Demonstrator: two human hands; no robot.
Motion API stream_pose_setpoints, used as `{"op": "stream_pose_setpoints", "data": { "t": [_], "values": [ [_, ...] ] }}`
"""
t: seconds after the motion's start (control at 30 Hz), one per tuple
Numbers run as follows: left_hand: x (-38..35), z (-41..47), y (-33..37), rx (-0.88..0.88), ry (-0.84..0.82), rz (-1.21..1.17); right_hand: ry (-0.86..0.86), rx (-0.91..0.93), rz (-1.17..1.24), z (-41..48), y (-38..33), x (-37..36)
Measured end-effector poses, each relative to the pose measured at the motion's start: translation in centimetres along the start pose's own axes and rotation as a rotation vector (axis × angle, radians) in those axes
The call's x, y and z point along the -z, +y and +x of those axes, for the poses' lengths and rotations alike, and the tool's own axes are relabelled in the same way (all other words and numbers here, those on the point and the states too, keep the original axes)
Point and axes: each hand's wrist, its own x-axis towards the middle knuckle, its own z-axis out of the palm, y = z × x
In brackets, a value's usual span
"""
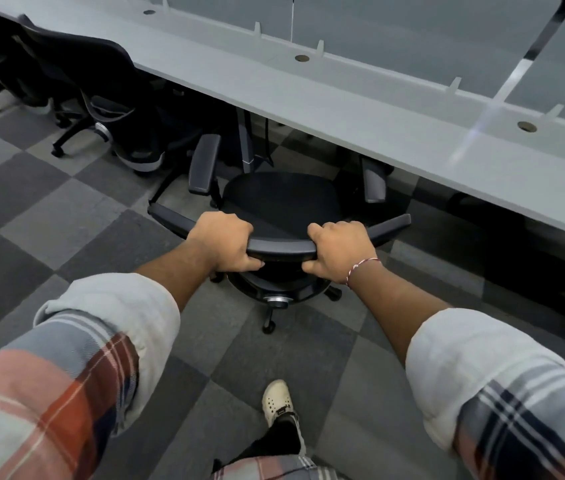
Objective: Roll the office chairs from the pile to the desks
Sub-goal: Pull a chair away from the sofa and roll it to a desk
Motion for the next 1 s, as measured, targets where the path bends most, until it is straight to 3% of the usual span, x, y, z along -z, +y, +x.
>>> {"op": "stream_pose_setpoints", "data": {
  "t": [0.5,1.0],
  "values": [
    [-4.3,-16.5,-2.6,-0.14,0.136,-0.036,0.002,-0.007,0.013,-10.1,-14.7,2.7],
    [-5.8,-23.8,-9.8,-0.325,0.17,0.049,-0.02,-0.186,0.032,-12.7,-27.5,4.7]
  ]
}}
